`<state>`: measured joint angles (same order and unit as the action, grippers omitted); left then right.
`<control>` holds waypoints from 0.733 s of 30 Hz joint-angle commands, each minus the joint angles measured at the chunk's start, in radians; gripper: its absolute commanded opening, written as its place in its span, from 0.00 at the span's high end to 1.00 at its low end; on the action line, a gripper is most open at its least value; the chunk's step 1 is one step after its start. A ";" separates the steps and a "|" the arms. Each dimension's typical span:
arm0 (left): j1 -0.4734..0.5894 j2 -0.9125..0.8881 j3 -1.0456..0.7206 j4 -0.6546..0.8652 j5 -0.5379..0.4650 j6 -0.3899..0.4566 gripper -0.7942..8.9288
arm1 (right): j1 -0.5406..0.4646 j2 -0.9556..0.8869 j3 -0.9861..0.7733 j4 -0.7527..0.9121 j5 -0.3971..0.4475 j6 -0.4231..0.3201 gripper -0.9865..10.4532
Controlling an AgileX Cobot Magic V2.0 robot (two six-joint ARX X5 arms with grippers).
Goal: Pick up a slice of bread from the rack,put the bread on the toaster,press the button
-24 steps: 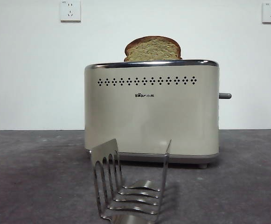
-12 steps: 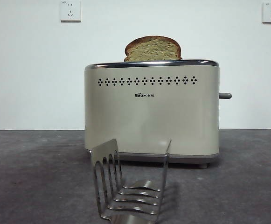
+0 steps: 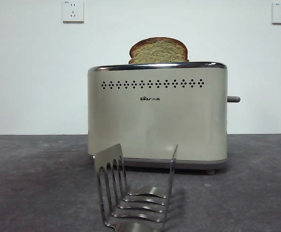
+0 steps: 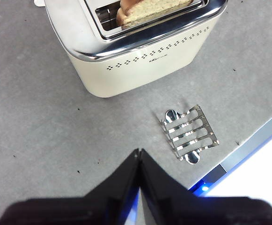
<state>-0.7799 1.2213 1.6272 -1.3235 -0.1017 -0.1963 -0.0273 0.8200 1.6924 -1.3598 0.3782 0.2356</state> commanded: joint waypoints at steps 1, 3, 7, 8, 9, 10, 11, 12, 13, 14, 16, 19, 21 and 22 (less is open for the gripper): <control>0.034 0.010 -0.012 0.002 0.000 -0.010 0.92 | 0.001 0.042 -0.002 -0.022 0.004 -0.005 0.91; 0.064 0.011 -0.032 0.002 0.001 -0.010 0.92 | 0.001 0.079 -0.002 -0.022 0.004 -0.005 0.91; 0.103 -0.023 -0.132 0.002 0.004 -0.009 0.92 | 0.001 0.154 -0.002 -0.022 0.004 -0.005 0.91; 0.118 -0.038 -0.174 0.003 0.003 -0.006 0.92 | 0.001 0.173 -0.002 -0.021 0.004 -0.005 0.91; 0.137 -0.054 -0.220 0.021 0.000 0.020 0.92 | 0.001 0.196 -0.002 -0.021 0.004 -0.005 0.91; 0.157 -0.071 -0.266 0.061 -0.019 0.066 0.92 | 0.001 0.218 -0.002 -0.022 0.004 -0.005 0.91; 0.184 -0.097 -0.329 0.133 -0.038 0.108 0.92 | 0.001 0.241 -0.002 -0.022 0.004 -0.005 0.91; 0.212 -0.127 -0.399 0.232 -0.041 0.140 0.92 | 0.001 0.266 -0.002 -0.022 0.004 -0.005 0.91; 0.238 -0.158 -0.463 0.332 -0.037 0.164 0.92 | 0.001 0.291 -0.002 -0.022 0.004 -0.005 0.91; 0.268 -0.199 -0.543 0.460 -0.024 0.190 0.92 | 0.001 0.319 -0.002 -0.022 0.004 -0.005 0.91; 0.323 -0.278 -0.697 0.698 0.017 0.234 0.92 | 0.001 0.368 -0.002 -0.022 0.004 -0.005 0.91; 0.456 -0.468 -1.033 1.152 0.140 0.301 0.92 | 0.001 0.492 -0.002 -0.022 0.004 -0.005 0.91; 0.537 -0.590 -1.210 1.336 0.163 0.306 0.92 | 0.001 0.566 -0.002 -0.022 0.004 -0.005 0.91; 0.571 -0.644 -1.276 1.384 0.162 0.306 0.92 | 0.001 0.597 -0.002 -0.022 0.004 -0.005 0.91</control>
<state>-0.2081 0.5800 0.3695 0.0467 0.0563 0.0895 -0.0273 1.4151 1.6924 -1.3602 0.3782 0.2352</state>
